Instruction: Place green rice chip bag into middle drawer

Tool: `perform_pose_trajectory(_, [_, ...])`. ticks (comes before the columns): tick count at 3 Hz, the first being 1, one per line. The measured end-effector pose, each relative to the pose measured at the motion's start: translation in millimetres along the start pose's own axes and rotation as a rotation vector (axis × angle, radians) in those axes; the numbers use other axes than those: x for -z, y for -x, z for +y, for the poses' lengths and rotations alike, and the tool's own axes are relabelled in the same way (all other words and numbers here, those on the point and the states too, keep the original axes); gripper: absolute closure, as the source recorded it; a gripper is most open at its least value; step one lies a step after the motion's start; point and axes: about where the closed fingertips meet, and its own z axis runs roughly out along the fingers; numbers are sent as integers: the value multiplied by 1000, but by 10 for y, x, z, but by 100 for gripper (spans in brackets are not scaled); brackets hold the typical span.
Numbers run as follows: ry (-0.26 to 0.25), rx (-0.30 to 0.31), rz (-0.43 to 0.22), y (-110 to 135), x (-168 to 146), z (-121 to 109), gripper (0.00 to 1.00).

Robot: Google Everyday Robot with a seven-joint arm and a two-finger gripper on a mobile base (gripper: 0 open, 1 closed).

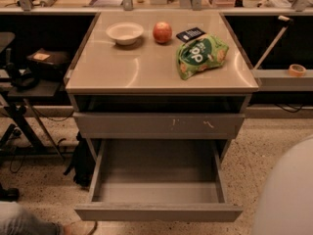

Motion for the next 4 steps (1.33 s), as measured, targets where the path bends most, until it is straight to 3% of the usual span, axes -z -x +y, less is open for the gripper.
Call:
perform_pose_trajectory(1, [32, -24, -42, -35, -115, 18, 0])
perform_pose_trajectory(2, [110, -121, -208, -47, -525, 102, 0])
perform_pose_trajectory(3, [206, -210, -464, 362, -1104, 140, 0])
perform_pose_trajectory(4, [208, -228, -578, 605, -1355, 63, 0])
